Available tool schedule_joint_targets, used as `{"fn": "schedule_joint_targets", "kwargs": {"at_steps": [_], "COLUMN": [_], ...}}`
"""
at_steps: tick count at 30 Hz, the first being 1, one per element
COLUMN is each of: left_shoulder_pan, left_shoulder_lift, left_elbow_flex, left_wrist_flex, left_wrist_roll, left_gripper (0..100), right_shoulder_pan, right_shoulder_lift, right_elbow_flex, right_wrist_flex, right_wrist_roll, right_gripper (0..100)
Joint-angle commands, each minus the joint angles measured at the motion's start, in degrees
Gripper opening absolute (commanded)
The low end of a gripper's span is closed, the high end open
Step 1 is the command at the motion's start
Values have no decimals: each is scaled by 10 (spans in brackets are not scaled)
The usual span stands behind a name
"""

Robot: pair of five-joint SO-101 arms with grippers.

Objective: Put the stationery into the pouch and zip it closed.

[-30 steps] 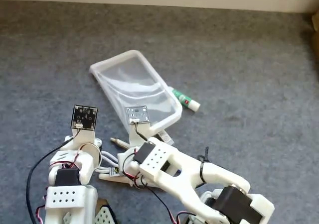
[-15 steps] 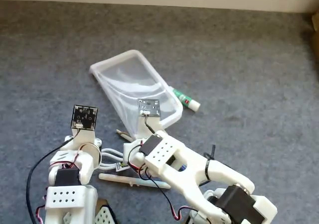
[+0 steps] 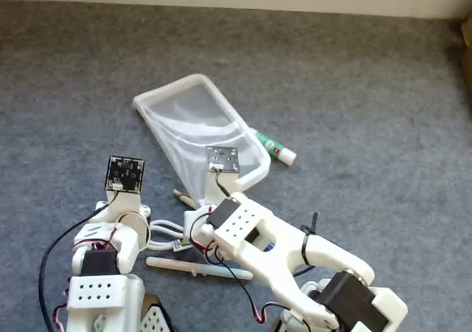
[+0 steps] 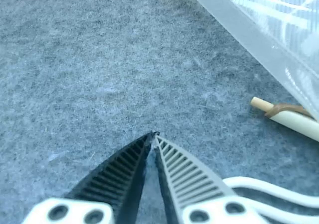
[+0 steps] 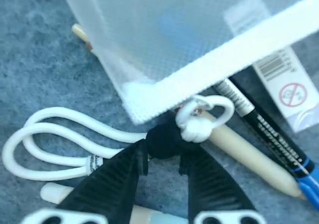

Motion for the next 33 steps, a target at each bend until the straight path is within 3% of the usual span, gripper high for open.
{"fn": "schedule_joint_targets", "kwargs": {"at_steps": [1,9,24,33], "left_shoulder_pan": [5,5,5,5], "left_shoulder_lift": [-7,-7,-7,-7], "left_elbow_flex": [15,15,15,15], "left_wrist_flex": [3,3,3,3], "left_wrist_roll": [4,4,4,4], "left_gripper": [7,7,7,7], "right_shoulder_pan": [11,40,92,157], "right_shoulder_lift": [-38,-102,-160,-160], "right_elbow_flex": [-12,-10,-81,-168], "right_wrist_flex": [-7,0,227,343], "right_wrist_roll": [18,109,227,368], "right_gripper": [9,5,5,5]}}
